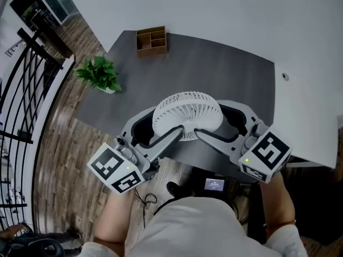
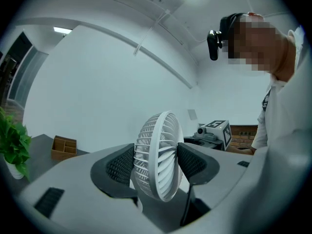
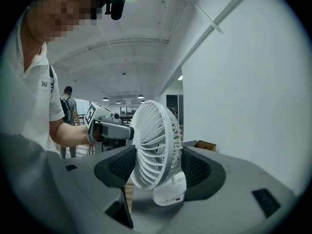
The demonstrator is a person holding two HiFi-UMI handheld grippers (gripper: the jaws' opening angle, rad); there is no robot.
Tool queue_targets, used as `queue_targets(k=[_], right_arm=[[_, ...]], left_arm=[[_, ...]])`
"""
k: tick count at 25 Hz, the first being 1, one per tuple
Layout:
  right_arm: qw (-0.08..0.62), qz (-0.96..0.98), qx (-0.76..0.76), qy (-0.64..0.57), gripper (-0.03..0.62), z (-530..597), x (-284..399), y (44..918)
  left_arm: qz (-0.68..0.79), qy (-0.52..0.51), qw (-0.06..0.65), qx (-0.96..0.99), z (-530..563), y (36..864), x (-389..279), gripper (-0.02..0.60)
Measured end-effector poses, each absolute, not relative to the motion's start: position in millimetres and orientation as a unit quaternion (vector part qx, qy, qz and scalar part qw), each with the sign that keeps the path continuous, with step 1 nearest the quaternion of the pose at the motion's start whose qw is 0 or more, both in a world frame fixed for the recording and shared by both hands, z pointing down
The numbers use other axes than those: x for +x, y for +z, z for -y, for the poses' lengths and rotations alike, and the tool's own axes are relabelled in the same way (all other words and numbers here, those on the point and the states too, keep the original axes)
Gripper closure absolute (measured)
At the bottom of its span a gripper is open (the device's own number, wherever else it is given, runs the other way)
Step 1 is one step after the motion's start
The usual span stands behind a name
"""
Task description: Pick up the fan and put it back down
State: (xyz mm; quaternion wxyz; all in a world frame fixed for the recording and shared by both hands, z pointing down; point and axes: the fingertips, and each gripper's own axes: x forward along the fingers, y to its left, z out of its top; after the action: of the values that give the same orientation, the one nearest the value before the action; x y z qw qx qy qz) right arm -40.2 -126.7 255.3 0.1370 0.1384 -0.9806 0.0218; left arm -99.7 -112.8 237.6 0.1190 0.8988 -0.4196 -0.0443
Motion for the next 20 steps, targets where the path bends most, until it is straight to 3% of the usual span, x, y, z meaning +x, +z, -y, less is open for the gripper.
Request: queue_targets(k=[7,20], right_arm=[[0.146,0.976,0.159,0.036,0.290,133,3,263],[0.150,0.970,0.185,0.042,0.290,135,7,270]], left_arm=[[0.400,-0.030,0.135,0.906,122,246,-57,0.287],[0.373,-0.023,0.141,0.917,127,252,-52,0.287]])
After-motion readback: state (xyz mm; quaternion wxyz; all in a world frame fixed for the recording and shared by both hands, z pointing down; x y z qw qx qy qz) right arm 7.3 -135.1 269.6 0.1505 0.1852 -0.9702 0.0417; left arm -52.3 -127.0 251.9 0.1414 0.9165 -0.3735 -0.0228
